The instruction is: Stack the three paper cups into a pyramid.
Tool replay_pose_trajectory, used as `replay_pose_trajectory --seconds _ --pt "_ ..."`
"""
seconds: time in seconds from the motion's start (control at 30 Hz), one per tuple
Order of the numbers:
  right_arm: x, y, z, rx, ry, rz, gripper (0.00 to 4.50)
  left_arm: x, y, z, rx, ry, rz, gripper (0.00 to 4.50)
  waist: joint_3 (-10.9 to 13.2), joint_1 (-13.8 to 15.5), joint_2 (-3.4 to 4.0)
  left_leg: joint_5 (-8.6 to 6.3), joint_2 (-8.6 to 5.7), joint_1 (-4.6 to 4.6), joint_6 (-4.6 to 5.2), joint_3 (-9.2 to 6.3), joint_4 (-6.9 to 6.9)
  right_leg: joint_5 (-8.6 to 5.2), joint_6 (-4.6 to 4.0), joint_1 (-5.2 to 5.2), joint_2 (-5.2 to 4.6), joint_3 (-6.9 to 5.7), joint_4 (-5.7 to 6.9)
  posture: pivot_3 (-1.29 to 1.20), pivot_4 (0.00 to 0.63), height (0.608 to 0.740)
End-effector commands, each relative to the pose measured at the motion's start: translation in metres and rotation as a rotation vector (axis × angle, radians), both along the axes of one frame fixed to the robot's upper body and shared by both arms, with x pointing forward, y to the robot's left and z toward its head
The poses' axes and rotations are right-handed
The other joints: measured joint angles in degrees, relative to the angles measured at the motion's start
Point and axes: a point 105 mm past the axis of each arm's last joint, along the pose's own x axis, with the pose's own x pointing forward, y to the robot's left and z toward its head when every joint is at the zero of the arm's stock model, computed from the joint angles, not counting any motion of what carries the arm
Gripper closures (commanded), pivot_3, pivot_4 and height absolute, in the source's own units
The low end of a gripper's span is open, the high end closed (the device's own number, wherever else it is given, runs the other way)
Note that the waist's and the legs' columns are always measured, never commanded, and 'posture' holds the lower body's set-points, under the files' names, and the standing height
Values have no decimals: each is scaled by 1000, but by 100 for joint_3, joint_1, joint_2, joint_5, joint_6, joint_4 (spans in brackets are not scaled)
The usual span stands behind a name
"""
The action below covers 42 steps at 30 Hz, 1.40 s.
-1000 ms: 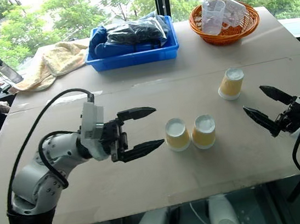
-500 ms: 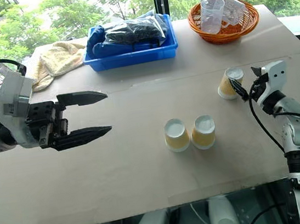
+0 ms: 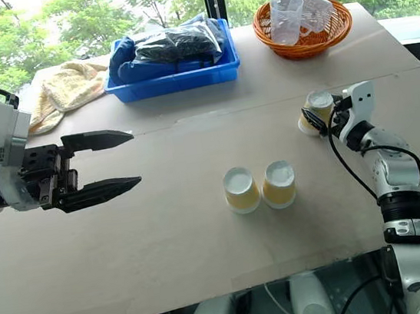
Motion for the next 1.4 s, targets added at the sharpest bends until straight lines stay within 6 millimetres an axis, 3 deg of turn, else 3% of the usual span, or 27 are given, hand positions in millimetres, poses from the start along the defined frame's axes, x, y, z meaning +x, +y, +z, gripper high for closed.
replay_pose_trajectory --seconds 0.03,0.07,0.13,0.3,0.37,0.53,0.67,0.77,0.83,1.27,1.3,1.4 --pt "3 4 12 1 -50 30 0 -2 2 7 9 -47 7 103 0 -16 0 0 0 -12 0 -1 5 0 0 -8 0 -1 3 0 150 740" --pt "3 5 13 2 -53 33 0 -2 2 7 11 -46 7 103 0 -18 0 1 0 -28 -1 -2 11 0 0 -23 0 -2 7 0 150 740" --pt "4 6 14 5 -67 39 521 -2 2 6 12 -45 8 0 0 -24 1 1 0 -31 -1 -1 13 0 0 -25 0 -2 7 0 150 740" --pt "2 10 17 -13 -94 75 2456 -2 3 4 18 -41 10 0 0 -25 1 1 0 -31 -1 -1 13 0 0 -27 0 -3 7 0 150 740" --pt "-1 13 22 -15 -108 103 2644 -3 4 3 20 -37 11 0 0 -25 1 1 0 -31 -1 -1 13 0 0 -26 0 -2 8 0 150 740" --pt "-28 36 48 -17 -164 295 2644 -3 5 3 21 -39 14 0 2 -22 3 1 0 -35 -1 -2 14 0 0 -30 0 -3 8 0 150 740" --pt "-77 76 76 49 -173 591 2644 -2 7 2 34 -47 12 0 5 -24 8 1 1 -41 -1 -5 15 0 0 -34 0 -4 8 0 150 740" --pt "-116 104 68 -9 -52 800 2644 0 3 6 28 -88 -8 0 5 2 8 1 1 -43 -1 -11 16 0 0 -31 -2 -4 6 0 150 740" --pt "-129 114 62 -64 -21 862 2644 1 1 7 30 -93 -24 0 4 16 6 1 1 -45 -1 -14 20 0 0 -30 -3 -4 6 0 150 740" --pt "-133 116 52 -171 -22 866 2644 3 -2 6 40 -76 -56 0 3 20 5 1 -1 -43 0 -11 27 1 1 -27 -5 -5 12 0 150 740" --pt "-134 116 52 -168 -24 870 1640 3 -2 6 40 -76 -56 0 3 20 5 1 -1 -43 0 -11 28 1 1 -27 -5 -6 12 0 150 740" --pt "-137 118 54 -162 -23 888 397 3 -3 6 40 -75 -57 0 3 20 5 1 -1 -43 -1 -12 28 1 1 -28 -4 -5 14 0 150 740"
